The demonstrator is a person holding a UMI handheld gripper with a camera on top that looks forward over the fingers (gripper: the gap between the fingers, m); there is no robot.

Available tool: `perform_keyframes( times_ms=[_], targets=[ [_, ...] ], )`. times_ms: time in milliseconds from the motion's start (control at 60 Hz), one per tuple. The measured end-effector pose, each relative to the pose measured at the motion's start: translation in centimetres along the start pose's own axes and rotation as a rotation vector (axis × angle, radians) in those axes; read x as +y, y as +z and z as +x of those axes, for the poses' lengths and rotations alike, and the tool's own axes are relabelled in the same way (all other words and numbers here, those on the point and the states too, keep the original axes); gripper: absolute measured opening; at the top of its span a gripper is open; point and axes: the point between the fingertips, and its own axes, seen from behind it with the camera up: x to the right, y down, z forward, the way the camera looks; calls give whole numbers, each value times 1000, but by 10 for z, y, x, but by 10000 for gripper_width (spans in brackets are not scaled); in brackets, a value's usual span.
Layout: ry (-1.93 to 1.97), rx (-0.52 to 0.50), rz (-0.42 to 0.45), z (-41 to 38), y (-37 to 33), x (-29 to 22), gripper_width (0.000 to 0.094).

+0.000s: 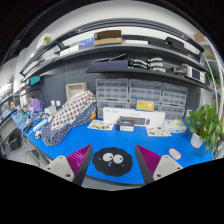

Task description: Arrange mouse

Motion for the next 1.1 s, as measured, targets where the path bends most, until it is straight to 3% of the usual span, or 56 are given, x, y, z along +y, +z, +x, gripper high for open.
perform_keyframes(
  times_ms=[300,533,733,983,1100],
  targets=[
    [32,86,-93,72,12,75,864],
    [56,222,-191,193,24,150,863],
    [73,318,-266,306,49,184,859],
    [78,306,-306,383,129,188,825],
    [85,267,-318,392,164,183,750]
  ],
)
